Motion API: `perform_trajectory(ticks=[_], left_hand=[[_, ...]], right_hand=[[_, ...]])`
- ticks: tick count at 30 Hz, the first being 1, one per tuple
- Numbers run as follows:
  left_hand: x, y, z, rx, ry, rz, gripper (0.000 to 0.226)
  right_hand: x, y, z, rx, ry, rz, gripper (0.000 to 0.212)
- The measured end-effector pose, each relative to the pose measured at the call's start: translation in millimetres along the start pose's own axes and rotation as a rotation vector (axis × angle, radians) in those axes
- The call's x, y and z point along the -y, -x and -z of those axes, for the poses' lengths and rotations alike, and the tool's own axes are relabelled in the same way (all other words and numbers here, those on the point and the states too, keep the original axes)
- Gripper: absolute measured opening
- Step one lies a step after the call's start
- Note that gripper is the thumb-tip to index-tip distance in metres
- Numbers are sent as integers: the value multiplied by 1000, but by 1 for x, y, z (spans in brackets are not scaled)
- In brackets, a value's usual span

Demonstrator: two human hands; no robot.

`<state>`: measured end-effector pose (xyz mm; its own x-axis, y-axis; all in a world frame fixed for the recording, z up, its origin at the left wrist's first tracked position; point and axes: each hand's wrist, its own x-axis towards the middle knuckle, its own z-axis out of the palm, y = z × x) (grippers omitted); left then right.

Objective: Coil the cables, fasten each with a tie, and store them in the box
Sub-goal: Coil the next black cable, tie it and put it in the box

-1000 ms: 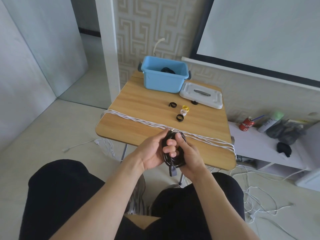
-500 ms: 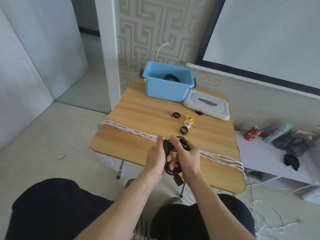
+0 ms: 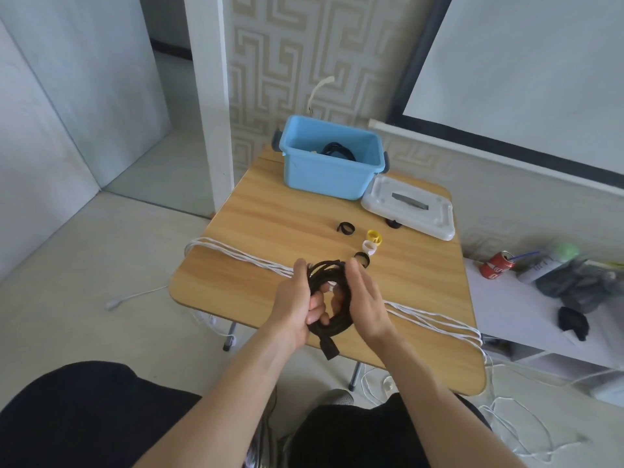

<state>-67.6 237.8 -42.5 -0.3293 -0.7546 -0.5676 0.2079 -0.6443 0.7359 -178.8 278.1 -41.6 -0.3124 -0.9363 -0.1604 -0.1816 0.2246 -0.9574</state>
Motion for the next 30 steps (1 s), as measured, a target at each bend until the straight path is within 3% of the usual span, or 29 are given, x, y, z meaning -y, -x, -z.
perform_trajectory(ticks=[2, 5, 8, 12, 14, 18, 21, 26, 30], left_hand=[[-3, -2, 4, -2, 14, 33, 60], [-3, -2, 6, 10, 34, 61, 61], [-3, 0, 6, 48, 66, 50, 62], [-5, 0, 7, 104, 157, 58, 60], [-6, -1, 10, 137, 219, 68, 60], [-9, -5, 15, 129, 287, 66, 60], [-9, -10, 16, 82, 311, 49, 60], [-6, -15, 16, 44, 334, 0, 61], [-5, -16, 11, 37, 308, -35, 62]], right_hand=[[0, -14, 11, 11, 120, -46, 62], [-5, -48, 37, -210, 392, -18, 20], [-11, -86, 65, -359, 619, 5, 42], [-17, -123, 84, -158, 874, -59, 66], [-23, -134, 89, -48, 953, -68, 68], [-34, -150, 93, -64, 1026, -74, 45], [-38, -153, 94, -204, 948, -85, 26], [-38, -146, 102, -436, 763, 22, 23], [-37, -136, 104, -469, 739, 134, 21]])
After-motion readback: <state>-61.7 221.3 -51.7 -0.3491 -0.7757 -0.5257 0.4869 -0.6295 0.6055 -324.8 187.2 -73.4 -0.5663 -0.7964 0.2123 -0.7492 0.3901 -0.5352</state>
